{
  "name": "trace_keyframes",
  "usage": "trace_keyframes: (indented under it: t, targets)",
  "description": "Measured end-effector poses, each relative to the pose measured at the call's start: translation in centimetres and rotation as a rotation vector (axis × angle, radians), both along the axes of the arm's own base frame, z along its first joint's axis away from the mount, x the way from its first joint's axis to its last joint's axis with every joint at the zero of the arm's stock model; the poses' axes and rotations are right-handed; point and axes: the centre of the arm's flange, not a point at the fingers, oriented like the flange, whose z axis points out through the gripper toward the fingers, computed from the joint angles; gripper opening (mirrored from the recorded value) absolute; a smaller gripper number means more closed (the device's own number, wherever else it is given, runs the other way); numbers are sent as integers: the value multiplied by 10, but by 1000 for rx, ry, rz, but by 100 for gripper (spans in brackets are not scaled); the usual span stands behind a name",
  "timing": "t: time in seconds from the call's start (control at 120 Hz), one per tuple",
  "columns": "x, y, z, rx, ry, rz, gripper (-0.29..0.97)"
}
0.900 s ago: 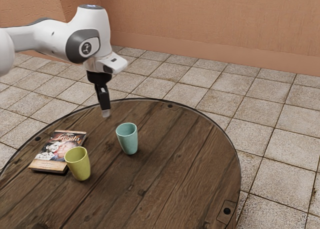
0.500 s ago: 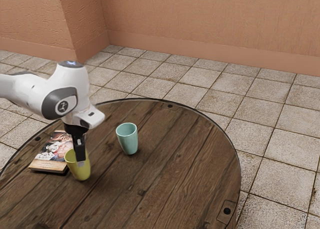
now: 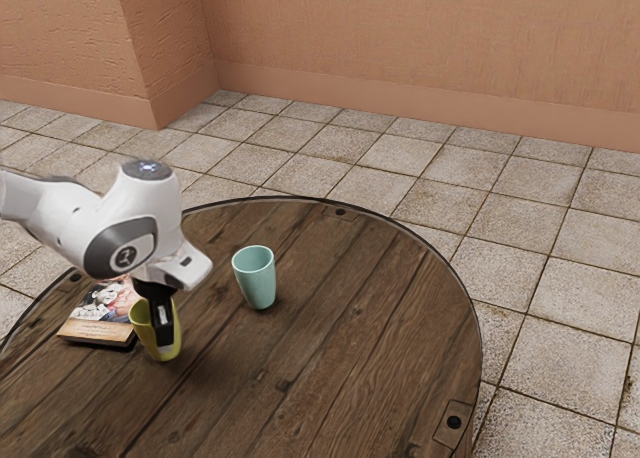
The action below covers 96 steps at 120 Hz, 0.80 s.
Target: Place the left cup onto the right cup
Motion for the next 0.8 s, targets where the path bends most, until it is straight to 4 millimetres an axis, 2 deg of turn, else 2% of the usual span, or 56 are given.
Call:
trace_keyframes:
  t: [0.1,0.208,0.358,0.567,0.65,0.725,0.8]
  targets:
    - [4,0,0,2,-24,8,19]
    - [7,3,3,14,-46,14,5]
    - [8,4,5,20,-63,32,-4]
    - [9,1,12,26,-85,50,-8]
    - [16,1,25,30,-115,51,-9]
    - [35,-4,55,36,-163,51,-10]
    - [51,-21,85,41,-194,33,-10]
